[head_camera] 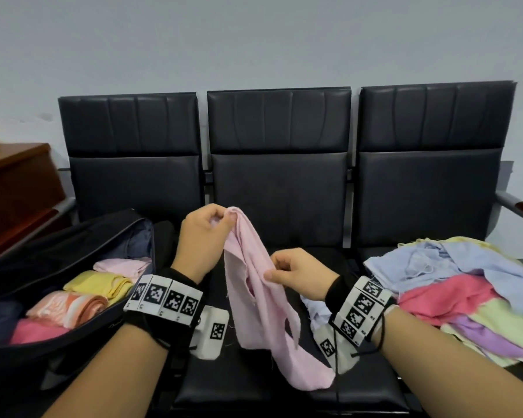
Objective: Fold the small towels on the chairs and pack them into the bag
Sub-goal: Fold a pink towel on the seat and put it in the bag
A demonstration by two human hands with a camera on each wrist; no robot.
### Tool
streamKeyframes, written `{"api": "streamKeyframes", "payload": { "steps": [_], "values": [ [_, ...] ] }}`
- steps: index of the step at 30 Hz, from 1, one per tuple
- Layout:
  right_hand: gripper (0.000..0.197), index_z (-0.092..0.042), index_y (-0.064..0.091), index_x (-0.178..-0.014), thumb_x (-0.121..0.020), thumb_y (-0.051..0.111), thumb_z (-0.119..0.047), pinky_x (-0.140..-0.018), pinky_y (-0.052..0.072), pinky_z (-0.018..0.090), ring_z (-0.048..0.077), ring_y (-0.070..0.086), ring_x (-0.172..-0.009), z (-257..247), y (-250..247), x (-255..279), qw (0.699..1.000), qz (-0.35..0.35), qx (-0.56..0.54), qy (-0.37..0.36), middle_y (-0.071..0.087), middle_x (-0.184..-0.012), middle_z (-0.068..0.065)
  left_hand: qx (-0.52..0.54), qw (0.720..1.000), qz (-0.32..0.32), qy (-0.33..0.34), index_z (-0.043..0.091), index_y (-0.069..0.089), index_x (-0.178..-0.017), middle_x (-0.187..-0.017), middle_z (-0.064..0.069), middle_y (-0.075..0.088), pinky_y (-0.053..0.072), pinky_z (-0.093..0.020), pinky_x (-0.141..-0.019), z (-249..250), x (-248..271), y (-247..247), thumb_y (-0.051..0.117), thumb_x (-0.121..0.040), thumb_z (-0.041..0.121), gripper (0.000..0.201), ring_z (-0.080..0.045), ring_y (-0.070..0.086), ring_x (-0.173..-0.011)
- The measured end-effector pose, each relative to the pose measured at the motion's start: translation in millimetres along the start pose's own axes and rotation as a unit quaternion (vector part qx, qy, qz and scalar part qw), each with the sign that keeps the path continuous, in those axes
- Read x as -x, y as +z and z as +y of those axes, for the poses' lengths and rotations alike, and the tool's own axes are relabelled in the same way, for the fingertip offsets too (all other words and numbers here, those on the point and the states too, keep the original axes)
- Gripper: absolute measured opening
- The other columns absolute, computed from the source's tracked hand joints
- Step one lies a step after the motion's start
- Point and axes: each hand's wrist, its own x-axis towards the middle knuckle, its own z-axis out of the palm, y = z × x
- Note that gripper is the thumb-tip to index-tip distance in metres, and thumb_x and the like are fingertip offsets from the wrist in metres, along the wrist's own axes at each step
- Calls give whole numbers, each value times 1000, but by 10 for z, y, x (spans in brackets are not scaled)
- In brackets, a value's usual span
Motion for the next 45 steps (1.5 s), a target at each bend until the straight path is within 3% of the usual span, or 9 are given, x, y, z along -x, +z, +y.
{"api": "streamKeyframes", "payload": {
  "steps": [3,9,18,22,27,30,34,40,45],
  "values": [
    [27,-26,55,-66,-90,67,-21,-58,37,17,1,44,-56,120,-35,-7,999,-9,46,10,51,-61,-14,23,998,49,-8,15,69,-77,-67,10,62,42,-12,-57,-15,-42,-97,65,-93,21,17,3,53,-59],
    [22,-29,58,-73,-93,60,-20,-61,38,18,-1,51,-59,330,-285,-21,991,26,127,43,56,-68,-13,54,986,155,-28,12,67,-78,-65,9,56,44,-30,-65,-91,-192,-363,63,-94,24,20,-6,49,-64],
    [16,-19,63,-78,-94,60,-19,-57,52,29,14,61,-62,447,-617,-76,982,144,67,101,64,-72,0,1,979,193,-64,27,62,-70,-70,7,60,44,-24,-61,-306,-340,-587,61,-93,33,23,-7,54,-65],
    [9,-13,64,-100,-94,59,-9,-49,54,33,26,64,-58,220,-662,-81,961,179,-201,73,67,-73,13,-51,984,117,-124,20,69,-79,-84,1,70,53,-38,-82,-472,-378,-474,62,-90,32,18,-20,65,-85],
    [31,-9,70,-92,-93,42,2,-57,56,33,36,72,-75,-77,-655,-108,930,109,-340,89,69,-90,22,-64,989,-12,-134,22,71,-86,-94,-2,71,48,-29,-82,-619,-262,-203,56,-88,3,25,-21,66,-95],
    [29,-7,65,-106,-93,41,1,-57,54,27,33,74,-87,-129,-539,-107,960,34,-266,83,75,-98,18,-59,988,-85,-114,24,69,-93,-100,2,69,44,-20,-74,-614,-167,-43,55,-90,3,26,-13,64,-95],
    [13,-8,69,-94,-96,56,-6,-49,44,21,17,73,-68,-124,-321,-116,990,22,-133,32,73,-72,4,-38,988,-105,-104,25,65,-97,-90,6,68,48,-23,-78,-532,-65,158,66,-84,6,23,-9,64,-85],
    [6,-22,73,-83,-88,72,-26,-82,51,27,11,62,-89,-160,-69,-222,994,94,36,-37,62,-93,-5,28,988,-119,-95,24,73,-77,-76,3,74,55,-21,-64,-382,48,301,74,-79,11,13,-11,71,-72],
    [19,-20,69,-76,-87,73,-34,-62,48,19,3,59,-66,-177,91,-282,991,130,-9,-12,67,-73,-4,112,973,-155,-132,16,77,-78,-78,-7,75,54,-20,-59,-305,92,300,73,-84,8,11,-13,69,-67]
  ]
}}
